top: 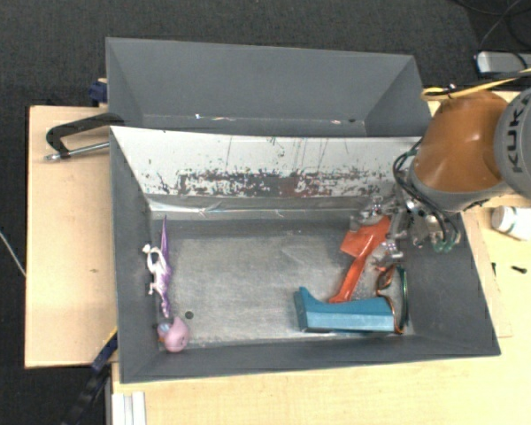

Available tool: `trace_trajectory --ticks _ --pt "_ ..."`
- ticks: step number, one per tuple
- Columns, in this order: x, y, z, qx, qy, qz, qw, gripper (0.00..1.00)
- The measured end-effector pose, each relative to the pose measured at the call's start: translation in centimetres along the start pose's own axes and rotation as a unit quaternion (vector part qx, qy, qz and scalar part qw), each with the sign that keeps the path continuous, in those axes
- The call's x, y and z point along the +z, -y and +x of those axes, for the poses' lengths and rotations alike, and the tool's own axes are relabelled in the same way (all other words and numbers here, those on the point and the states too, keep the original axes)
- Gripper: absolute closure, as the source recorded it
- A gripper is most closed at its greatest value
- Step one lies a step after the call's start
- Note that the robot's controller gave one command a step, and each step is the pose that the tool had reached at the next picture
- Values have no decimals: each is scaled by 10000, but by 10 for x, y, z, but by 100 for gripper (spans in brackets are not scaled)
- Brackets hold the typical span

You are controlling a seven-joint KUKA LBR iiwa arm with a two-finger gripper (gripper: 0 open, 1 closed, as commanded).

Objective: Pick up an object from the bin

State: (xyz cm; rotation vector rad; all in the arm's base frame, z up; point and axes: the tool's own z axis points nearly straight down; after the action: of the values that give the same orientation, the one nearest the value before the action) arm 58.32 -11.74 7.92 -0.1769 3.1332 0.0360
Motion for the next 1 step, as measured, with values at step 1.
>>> trace_trajectory --ticks 1 --pt "0 0 0 2 6 4 10000 100"
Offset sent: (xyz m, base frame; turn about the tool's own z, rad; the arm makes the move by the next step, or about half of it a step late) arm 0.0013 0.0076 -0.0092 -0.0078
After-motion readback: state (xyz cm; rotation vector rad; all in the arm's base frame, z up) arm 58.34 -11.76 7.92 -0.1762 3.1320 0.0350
